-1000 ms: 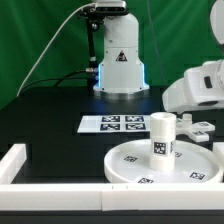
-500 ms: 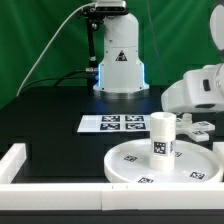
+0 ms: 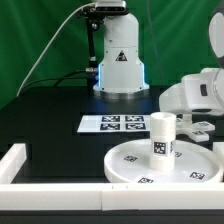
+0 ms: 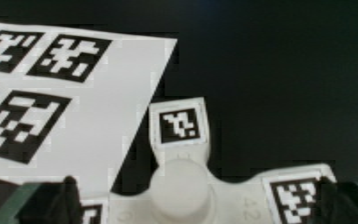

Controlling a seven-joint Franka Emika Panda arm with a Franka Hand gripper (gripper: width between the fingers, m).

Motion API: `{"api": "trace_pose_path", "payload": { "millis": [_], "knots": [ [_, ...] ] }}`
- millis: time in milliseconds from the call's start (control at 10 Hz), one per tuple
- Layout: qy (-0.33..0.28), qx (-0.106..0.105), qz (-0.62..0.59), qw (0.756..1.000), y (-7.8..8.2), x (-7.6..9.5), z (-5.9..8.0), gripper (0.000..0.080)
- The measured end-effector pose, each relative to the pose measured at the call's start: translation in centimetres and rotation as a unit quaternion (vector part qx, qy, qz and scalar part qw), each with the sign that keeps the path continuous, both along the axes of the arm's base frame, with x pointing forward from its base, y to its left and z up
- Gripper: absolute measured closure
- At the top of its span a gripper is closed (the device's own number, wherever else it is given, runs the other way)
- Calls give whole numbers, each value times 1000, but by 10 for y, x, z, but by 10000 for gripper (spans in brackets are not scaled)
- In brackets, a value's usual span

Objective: Assemble round table

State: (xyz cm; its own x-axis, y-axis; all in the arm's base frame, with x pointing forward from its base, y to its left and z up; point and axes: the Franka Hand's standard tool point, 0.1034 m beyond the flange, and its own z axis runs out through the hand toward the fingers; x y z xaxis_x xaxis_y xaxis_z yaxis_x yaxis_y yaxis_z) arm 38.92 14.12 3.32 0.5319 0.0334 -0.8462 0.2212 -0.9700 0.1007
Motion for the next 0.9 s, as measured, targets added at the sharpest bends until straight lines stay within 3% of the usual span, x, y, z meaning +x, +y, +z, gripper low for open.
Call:
{"api": "trace_pose_path", "payload": {
  "millis": [200, 500, 900],
  "knots": [
    [50, -14, 1, 999, 0, -4, -4, 151],
    [52, -15, 0, 999, -1, -3, -6, 151],
    [58, -19, -5, 998, -8, -9, -21, 151]
  ]
}}
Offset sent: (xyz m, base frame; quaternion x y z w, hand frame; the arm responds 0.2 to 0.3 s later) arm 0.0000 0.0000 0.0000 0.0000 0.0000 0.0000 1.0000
